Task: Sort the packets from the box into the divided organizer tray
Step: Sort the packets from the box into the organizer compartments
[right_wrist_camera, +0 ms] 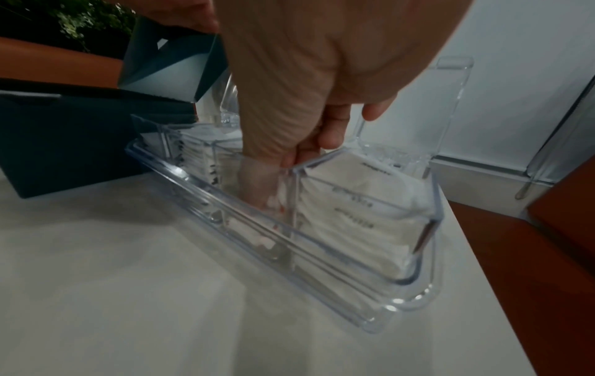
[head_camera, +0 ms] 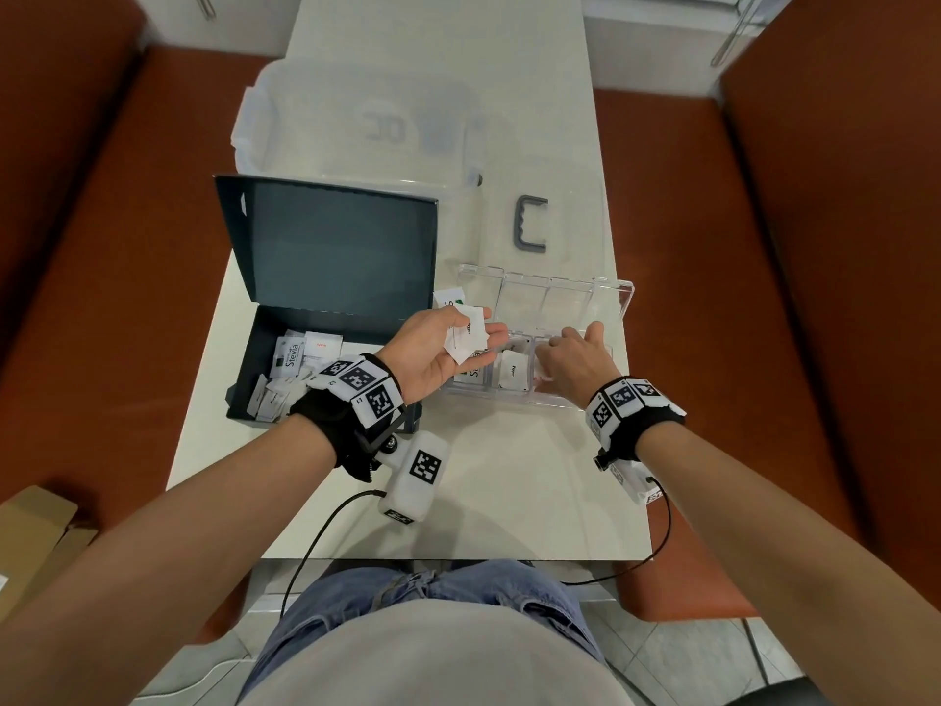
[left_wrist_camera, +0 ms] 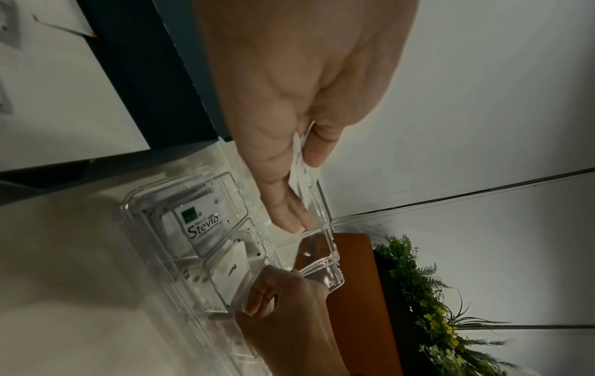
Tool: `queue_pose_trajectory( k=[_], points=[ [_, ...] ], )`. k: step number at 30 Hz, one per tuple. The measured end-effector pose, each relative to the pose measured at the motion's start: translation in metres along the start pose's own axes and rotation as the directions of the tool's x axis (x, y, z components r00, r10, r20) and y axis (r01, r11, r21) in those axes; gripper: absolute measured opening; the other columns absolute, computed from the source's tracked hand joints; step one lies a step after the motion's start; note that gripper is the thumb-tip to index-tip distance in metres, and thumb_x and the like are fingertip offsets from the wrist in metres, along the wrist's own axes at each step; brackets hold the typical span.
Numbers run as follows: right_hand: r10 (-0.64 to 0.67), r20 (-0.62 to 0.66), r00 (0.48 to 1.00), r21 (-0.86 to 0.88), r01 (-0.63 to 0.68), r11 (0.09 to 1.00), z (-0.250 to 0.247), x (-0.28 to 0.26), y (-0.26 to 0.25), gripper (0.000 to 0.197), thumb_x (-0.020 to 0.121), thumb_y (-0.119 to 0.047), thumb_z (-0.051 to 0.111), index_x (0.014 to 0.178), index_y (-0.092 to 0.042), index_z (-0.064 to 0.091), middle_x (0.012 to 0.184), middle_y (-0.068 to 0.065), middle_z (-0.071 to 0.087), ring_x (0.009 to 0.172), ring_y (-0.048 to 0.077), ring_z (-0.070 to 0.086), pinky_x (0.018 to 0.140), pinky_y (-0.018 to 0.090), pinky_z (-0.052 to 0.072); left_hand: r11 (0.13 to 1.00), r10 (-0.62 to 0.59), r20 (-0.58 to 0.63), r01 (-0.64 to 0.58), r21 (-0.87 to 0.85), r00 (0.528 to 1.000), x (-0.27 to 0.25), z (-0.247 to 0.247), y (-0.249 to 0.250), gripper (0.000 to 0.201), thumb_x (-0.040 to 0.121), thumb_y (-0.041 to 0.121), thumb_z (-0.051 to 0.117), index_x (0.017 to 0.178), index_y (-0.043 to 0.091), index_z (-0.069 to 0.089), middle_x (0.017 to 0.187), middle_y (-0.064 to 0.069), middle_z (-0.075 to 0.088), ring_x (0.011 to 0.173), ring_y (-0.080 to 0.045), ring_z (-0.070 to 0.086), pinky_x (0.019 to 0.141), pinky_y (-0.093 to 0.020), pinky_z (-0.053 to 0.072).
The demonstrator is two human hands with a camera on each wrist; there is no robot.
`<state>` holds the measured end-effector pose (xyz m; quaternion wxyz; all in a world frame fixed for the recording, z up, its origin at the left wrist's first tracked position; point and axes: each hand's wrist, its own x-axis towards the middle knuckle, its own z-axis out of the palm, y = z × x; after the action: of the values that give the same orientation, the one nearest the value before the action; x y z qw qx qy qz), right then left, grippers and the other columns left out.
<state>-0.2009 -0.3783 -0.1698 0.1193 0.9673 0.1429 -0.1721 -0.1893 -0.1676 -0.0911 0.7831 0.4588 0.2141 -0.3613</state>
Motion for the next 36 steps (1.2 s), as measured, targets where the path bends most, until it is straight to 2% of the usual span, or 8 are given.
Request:
queue_pose_trajectory(
  k=[7,12,14,17,20,26,30,36],
  points=[
    [0.031,-0.032,0.999,-0.017,-0.031,0.999,-0.001,-0.002,-0.005,0.027,0.087,-0.043,0.058,0.096,-0.018,0.063,0.095,0.000,0.068,0.099,0.023,0.052,0.092,0.044,0.027,1.000,0.000,-0.007,0.000,-0.016,1.000,0.000,-0.002,-0.001,0.035,0.099,0.002,0.032,0.129,-0.005,0.050,0.116,-0.023,0.065,0.096,-0.027,0.070,0.081,-0.036,0.059],
    [-0.003,-0.025,1.000,0.200,0.008,0.980,-0.007,-0.006,0.008,0.016,0.084,-0.038,0.068,0.088,-0.023,0.064,0.091,-0.005,0.068,0.093,0.018,0.048,0.078,0.036,0.016,1.000,0.004,-0.002,-0.004,-0.019,1.000,0.001,-0.003,0.001,0.034,0.100,0.003,0.033,0.128,-0.005,0.050,0.114,-0.023,0.066,0.094,-0.027,0.071,0.085,-0.039,0.057],
    [0.046,-0.075,0.996,0.268,-0.024,0.963,-0.009,-0.008,0.016,0.005,0.087,-0.027,0.066,0.091,-0.024,0.065,0.092,-0.006,0.066,0.093,0.018,0.048,0.071,0.032,0.010,1.000,0.003,-0.005,-0.003,-0.021,1.000,0.001,-0.003,0.001,0.034,0.100,0.003,0.033,0.129,-0.004,0.050,0.113,-0.023,0.066,0.094,-0.026,0.071,0.083,-0.038,0.058],
    [0.178,-0.153,0.972,0.290,-0.128,0.949,-0.007,-0.014,0.023,0.011,0.090,-0.017,0.061,0.097,-0.023,0.068,0.095,-0.003,0.061,0.096,0.021,0.049,0.077,0.035,0.015,1.000,-0.001,-0.008,0.001,-0.018,1.000,0.000,-0.002,0.001,0.035,0.100,0.003,0.033,0.130,-0.004,0.050,0.113,-0.022,0.066,0.093,-0.026,0.071,0.079,-0.036,0.060],
    [0.200,-0.151,0.968,0.217,-0.165,0.962,-0.004,-0.018,0.021,0.013,0.088,-0.025,0.064,0.100,-0.024,0.071,0.100,-0.001,0.058,0.099,0.022,0.047,0.083,0.038,0.020,1.000,-0.001,-0.002,0.001,0.001,1.000,0.000,-0.001,0.000,0.035,0.100,0.004,0.033,0.129,-0.004,0.050,0.118,-0.023,0.065,0.098,-0.027,0.070,0.083,-0.036,0.058],
    [0.145,-0.064,0.987,0.156,-0.134,0.979,-0.001,-0.016,0.004,0.022,0.085,-0.043,0.065,0.101,-0.031,0.072,0.103,-0.003,0.053,0.103,0.022,0.043,0.082,0.039,0.017,1.000,-0.001,0.011,0.001,0.011,1.000,0.000,0.002,0.000,0.035,0.100,0.004,0.033,0.130,-0.004,0.050,0.122,-0.024,0.063,0.103,-0.029,0.068,0.082,-0.036,0.058],
    [0.122,-0.066,0.990,0.155,-0.111,0.982,-0.002,-0.013,0.002,0.021,0.087,-0.044,0.063,0.103,-0.033,0.071,0.105,-0.004,0.057,0.104,0.022,0.044,0.085,0.040,0.020,1.000,-0.008,0.008,0.007,0.021,1.000,0.000,0.001,0.000,0.034,0.101,0.004,0.032,0.129,-0.003,0.050,0.123,-0.024,0.062,0.110,-0.031,0.065,0.088,-0.038,0.055],
    [0.111,-0.058,0.992,0.180,-0.099,0.979,-0.002,-0.018,0.003,0.020,0.089,-0.040,0.061,0.107,-0.035,0.068,0.107,-0.006,0.062,0.103,0.021,0.046,0.082,0.039,0.019,1.000,-0.007,0.003,0.007,0.015,1.000,-0.001,0.000,0.000,0.035,0.100,0.004,0.032,0.130,-0.003,0.050,0.121,-0.024,0.063,0.105,-0.029,0.067,0.087,-0.037,0.056]
  ],
)
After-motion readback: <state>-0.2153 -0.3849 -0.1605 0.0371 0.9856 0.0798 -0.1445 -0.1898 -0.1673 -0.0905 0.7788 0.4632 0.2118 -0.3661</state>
